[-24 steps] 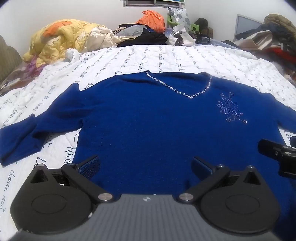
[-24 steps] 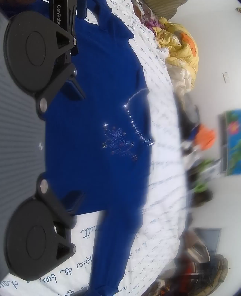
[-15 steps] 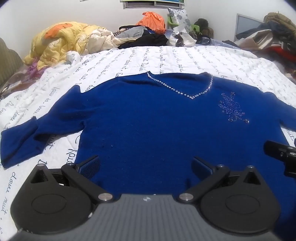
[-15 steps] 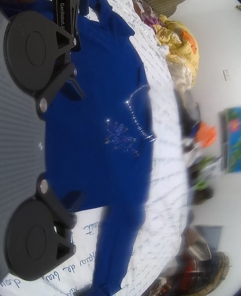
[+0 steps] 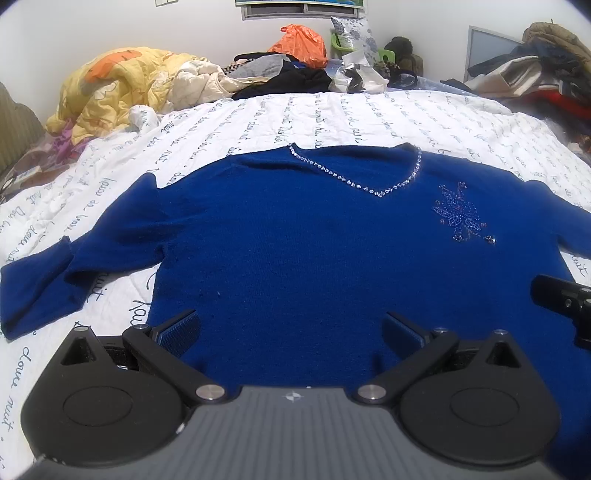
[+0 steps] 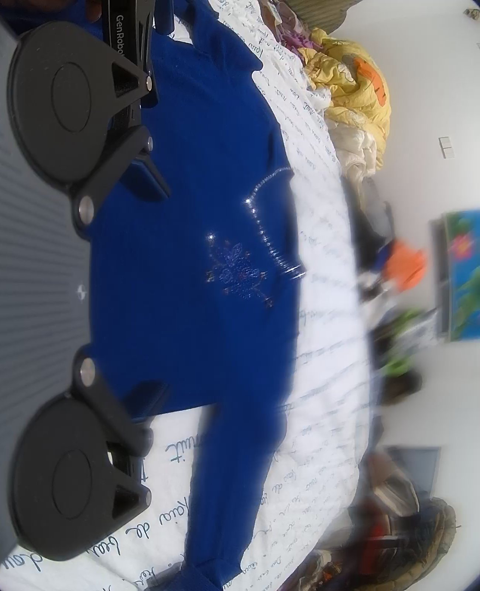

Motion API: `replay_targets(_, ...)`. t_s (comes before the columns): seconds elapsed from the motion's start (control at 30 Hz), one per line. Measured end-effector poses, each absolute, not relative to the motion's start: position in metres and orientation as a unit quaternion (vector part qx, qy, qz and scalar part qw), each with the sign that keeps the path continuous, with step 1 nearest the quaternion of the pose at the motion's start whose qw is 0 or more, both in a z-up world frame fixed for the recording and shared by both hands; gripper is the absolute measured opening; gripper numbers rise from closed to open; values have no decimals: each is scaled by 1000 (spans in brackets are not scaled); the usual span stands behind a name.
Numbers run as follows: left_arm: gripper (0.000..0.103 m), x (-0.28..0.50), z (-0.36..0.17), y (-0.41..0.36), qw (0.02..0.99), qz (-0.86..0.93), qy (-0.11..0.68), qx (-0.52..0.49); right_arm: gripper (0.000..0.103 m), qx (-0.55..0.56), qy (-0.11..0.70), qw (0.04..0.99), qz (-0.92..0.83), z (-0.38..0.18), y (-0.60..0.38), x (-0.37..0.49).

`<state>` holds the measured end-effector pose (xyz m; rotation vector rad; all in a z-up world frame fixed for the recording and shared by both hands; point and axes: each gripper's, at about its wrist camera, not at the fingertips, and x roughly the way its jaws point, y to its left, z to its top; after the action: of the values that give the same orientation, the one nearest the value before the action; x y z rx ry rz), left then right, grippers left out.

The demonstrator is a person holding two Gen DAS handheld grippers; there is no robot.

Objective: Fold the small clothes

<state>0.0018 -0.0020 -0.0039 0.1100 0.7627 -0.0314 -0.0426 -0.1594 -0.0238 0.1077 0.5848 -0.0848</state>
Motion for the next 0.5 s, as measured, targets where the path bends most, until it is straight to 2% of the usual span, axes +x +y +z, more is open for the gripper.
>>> replay_targets(0.5, 103, 2, -2, -1, 927, -13, 371, 53, 103, 47, 279, 958, -39, -21, -159, -46)
